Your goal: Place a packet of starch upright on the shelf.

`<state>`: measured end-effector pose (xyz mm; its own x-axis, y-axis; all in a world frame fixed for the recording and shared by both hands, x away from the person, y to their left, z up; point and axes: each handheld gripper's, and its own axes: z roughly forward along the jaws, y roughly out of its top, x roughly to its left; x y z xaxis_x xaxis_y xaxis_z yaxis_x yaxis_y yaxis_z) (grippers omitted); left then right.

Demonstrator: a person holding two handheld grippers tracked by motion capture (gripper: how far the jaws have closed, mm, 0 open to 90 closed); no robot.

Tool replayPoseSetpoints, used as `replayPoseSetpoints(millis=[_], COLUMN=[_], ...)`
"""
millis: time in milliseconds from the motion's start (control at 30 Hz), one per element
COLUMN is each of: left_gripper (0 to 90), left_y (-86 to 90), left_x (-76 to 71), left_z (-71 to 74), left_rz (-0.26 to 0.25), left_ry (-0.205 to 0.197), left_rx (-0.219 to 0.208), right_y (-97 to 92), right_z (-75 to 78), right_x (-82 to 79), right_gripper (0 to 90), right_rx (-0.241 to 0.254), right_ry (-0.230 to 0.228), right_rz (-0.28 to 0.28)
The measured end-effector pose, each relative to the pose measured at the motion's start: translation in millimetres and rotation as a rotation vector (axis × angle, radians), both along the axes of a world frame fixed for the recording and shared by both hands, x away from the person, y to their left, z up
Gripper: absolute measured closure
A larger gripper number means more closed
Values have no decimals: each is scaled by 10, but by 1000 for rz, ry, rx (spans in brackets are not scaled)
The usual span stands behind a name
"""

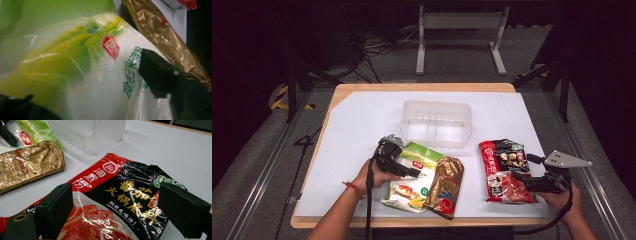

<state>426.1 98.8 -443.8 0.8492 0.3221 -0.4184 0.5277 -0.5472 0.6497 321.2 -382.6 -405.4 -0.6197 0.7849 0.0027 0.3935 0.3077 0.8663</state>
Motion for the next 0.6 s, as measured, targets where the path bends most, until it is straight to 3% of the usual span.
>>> replayPoseSetpoints(millis=[100,167,233,367,600], left_gripper=[693,744,761,809,843], left_y=[7,7,9,8,122], left_x=[-24,-51,-65,-145,-285], left_z=[6,15,19,66,171], left_rz=[-4,8,16,41,85], left_ry=[-17,-36,-38,-83,-155], left_rx=[-8,-12,-13,-6,-54], right_y=[3,6,6,-3,-6], right_z=[-5,-9,-10,-11,-5], right_x=[0,-1,-1,-6,-18], right_gripper=[136,136,136,138,157], right_rx=[1,1,0,0,16], right_ry=[3,1,1,-2,-6], right_rz=[1,3,3,7,9])
